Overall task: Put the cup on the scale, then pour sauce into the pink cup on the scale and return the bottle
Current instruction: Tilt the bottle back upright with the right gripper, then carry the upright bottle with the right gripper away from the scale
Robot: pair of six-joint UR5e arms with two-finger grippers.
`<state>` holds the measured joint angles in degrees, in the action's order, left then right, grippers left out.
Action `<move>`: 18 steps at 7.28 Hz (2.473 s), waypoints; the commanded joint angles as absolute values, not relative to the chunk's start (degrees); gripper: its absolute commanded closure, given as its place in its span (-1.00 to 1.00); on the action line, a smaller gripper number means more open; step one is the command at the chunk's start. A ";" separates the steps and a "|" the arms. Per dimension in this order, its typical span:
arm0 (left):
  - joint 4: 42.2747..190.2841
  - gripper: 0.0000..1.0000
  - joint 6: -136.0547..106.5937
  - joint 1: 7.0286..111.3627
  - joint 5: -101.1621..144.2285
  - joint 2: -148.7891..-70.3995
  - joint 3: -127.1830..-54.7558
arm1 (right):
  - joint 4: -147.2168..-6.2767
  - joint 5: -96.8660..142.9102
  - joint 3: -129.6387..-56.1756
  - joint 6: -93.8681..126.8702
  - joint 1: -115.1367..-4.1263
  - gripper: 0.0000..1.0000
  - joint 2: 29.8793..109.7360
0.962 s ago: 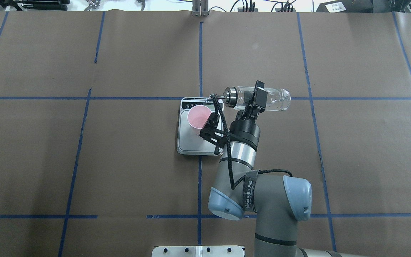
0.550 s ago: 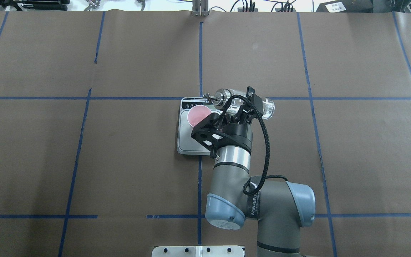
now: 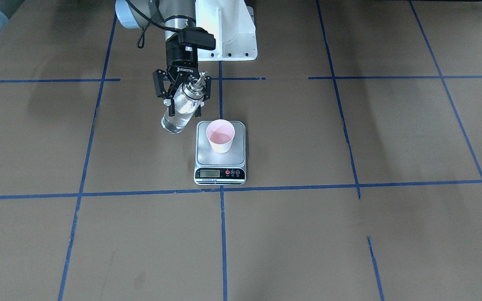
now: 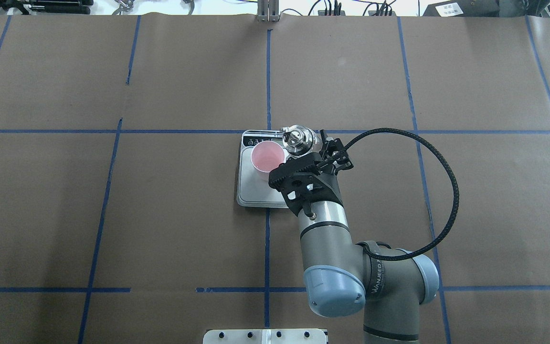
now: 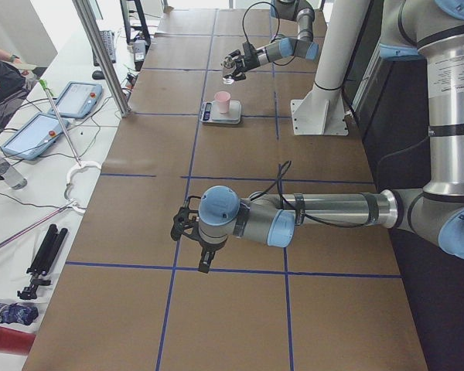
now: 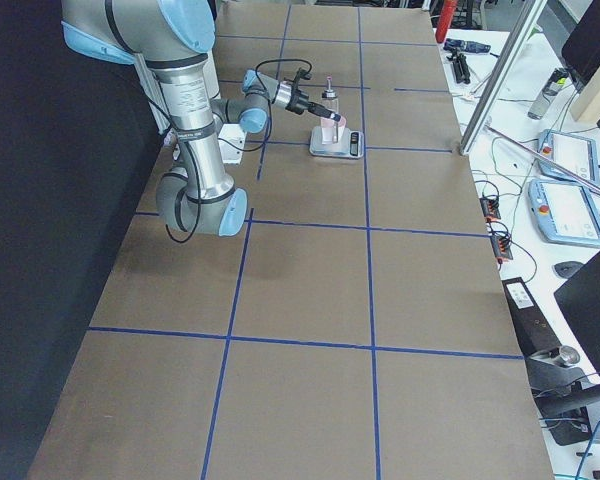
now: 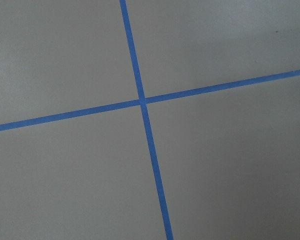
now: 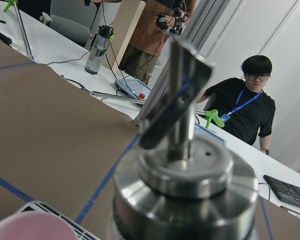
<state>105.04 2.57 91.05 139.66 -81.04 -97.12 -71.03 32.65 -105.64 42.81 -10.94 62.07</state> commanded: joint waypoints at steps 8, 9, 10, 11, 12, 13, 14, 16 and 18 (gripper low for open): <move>105.29 -1.00 2.64 91.05 139.66 -81.12 -97.38 | -42.25 36.83 -110.30 53.44 -12.39 1.00 82.22; 105.29 -1.00 2.64 91.05 139.66 -81.21 -97.38 | -37.32 37.70 -110.22 53.18 -12.39 1.00 86.44; 105.21 -1.00 2.55 91.05 139.66 -81.21 -98.17 | -31.96 37.88 -109.26 53.17 -12.39 1.00 90.57; 105.21 -1.00 2.64 91.05 139.66 -81.12 -98.17 | -26.42 37.88 -106.20 53.00 -12.48 1.00 92.09; 105.21 -1.00 2.64 91.05 139.66 -81.12 -98.35 | -23.41 38.05 -103.13 52.91 -12.57 1.00 92.11; 105.21 -1.00 2.64 91.14 139.66 -81.12 -98.52 | -20.86 38.06 -100.31 52.82 -12.57 1.00 92.11; 105.21 -1.00 2.64 91.14 139.66 -81.12 -98.61 | -19.87 38.06 -98.46 52.82 -12.66 1.00 92.20; 105.21 -1.00 2.64 91.23 139.66 -81.12 -98.61 | -19.86 37.97 -97.82 52.82 -12.66 1.00 92.28; 105.21 -1.00 2.64 91.23 139.66 -81.12 -98.61 | -19.43 37.88 -97.73 52.91 -13.01 1.00 92.81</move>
<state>105.21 2.64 91.21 139.66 -81.12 -98.61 -19.75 37.92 -97.83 52.88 -12.81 92.55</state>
